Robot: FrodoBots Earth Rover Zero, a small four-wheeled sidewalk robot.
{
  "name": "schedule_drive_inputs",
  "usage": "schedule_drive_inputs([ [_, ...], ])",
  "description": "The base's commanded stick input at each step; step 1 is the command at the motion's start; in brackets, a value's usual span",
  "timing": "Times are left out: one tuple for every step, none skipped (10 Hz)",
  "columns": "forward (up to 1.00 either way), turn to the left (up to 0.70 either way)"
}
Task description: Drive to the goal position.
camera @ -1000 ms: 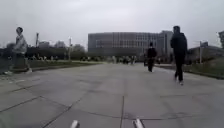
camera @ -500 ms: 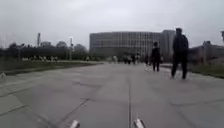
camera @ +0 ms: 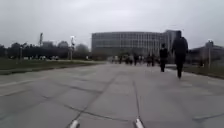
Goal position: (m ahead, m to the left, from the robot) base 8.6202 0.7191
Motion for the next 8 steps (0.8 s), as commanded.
schedule_drive_inputs([
  [0.85, -0.03],
  [0.85, -0.03],
  [0.08, 0.0],
  [0.85, -0.03],
  [0.85, -0.23],
  [0.85, -0.34],
  [0.85, -0.34],
  [0.85, -0.34],
])
